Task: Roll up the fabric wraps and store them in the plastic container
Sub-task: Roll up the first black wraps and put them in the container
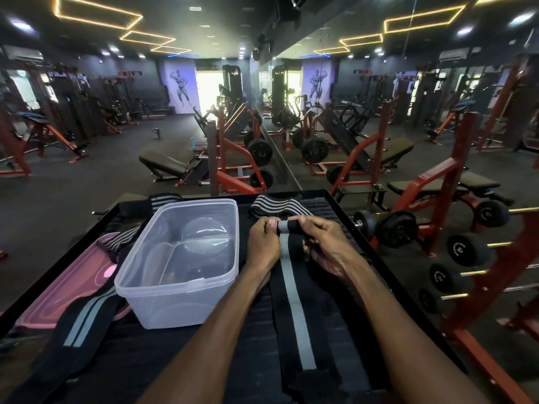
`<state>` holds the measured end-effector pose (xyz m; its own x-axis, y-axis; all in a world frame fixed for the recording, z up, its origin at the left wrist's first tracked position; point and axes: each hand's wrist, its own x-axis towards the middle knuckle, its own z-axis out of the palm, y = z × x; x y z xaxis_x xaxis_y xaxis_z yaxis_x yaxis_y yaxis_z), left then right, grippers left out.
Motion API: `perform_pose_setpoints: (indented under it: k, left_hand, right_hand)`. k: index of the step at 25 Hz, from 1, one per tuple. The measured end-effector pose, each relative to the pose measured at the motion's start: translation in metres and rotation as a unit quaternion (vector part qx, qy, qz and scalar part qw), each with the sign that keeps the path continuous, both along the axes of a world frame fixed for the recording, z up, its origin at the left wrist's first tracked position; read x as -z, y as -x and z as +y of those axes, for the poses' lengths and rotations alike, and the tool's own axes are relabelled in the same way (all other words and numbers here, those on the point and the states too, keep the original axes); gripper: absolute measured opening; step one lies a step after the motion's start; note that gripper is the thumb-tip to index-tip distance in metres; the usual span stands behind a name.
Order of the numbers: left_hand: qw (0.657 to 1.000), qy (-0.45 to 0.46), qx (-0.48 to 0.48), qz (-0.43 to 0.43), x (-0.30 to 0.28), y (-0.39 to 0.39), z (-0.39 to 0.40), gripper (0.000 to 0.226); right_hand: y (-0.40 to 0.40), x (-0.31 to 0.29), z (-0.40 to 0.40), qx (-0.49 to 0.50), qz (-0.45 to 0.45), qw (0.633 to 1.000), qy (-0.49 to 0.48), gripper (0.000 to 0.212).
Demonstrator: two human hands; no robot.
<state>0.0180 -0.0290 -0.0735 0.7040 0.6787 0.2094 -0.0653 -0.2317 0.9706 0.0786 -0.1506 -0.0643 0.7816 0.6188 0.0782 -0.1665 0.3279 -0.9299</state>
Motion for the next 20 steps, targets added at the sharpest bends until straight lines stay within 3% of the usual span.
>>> perform_pose_setpoints:
  k: [9,14,20]
  left_hand:
    - [0.999,0.005,0.037,-0.001,0.0008,0.0015,0.0026,0.028]
    - [0.998,-0.034,-0.006,-0.044,-0.0008,0.0042,-0.0032,0.023]
    - [0.999,-0.005,0.040,-0.030,0.0020,0.0010,-0.0022,0.015]
  right_hand:
    - [-0.0039,0.0053,-0.0032,0.006,-0.033,0.999,0.002,0.033]
    - [-0.0033,0.0043,-0.0015,0.104,-0.211,0.965,0.118,0.009]
    - [-0.0032,0.0008,-0.0043,0.149,-0.243,0.954,0.095,0.027]
